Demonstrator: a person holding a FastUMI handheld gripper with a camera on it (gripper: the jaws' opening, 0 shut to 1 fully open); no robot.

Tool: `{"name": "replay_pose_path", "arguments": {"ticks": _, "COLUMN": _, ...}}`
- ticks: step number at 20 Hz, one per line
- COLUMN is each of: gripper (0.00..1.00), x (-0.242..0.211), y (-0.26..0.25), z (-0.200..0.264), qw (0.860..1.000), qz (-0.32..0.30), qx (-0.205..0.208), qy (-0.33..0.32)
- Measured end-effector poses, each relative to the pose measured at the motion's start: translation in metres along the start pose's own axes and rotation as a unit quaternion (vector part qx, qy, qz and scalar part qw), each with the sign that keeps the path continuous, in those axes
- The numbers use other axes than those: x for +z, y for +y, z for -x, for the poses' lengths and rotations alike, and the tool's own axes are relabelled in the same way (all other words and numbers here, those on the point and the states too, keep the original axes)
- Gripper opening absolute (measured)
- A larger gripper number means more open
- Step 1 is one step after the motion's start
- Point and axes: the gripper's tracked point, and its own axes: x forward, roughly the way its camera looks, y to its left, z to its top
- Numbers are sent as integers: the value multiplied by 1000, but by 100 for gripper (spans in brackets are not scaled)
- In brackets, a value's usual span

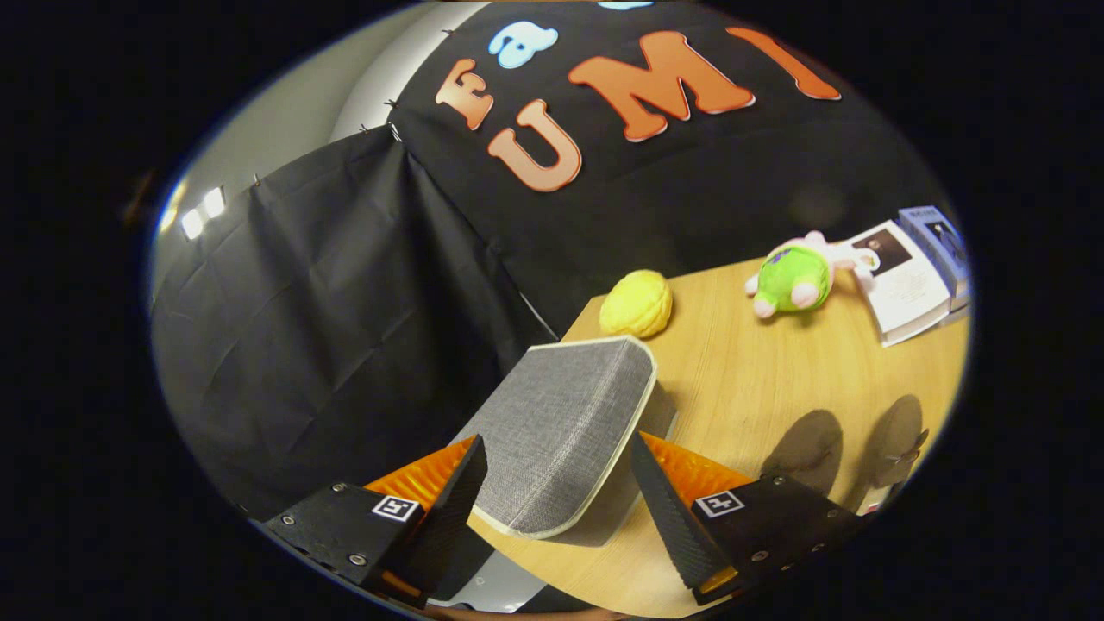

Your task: Open the storage box then place both shoes into the box .Put the left shoe in first, then the right shoe, with the right side of both shoes facing outward in a uniform manner.

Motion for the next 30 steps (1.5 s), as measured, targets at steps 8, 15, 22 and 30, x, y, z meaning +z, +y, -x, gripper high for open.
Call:
{"name": "replay_pose_path", "arguments": {"ticks": 8, "gripper": 98, "x": -19, "y": -17, "z": -42, "qw": 997, "qz": -64, "qx": 24, "qy": 44}}
{"name": "replay_pose_path", "arguments": {"ticks": 15, "gripper": 98, "x": -26, "y": -33, "z": -70, "qw": 992, "qz": -115, "qx": 41, "qy": 33}}
{"name": "replay_pose_path", "arguments": {"ticks": 22, "gripper": 98, "x": -45, "y": -23, "z": -91, "qw": 978, "qz": -185, "qx": 82, "qy": 48}}
{"name": "replay_pose_path", "arguments": {"ticks": 30, "gripper": 65, "x": -16, "y": -22, "z": -69, "qw": 970, "qz": -219, "qx": 106, "qy": 8}}
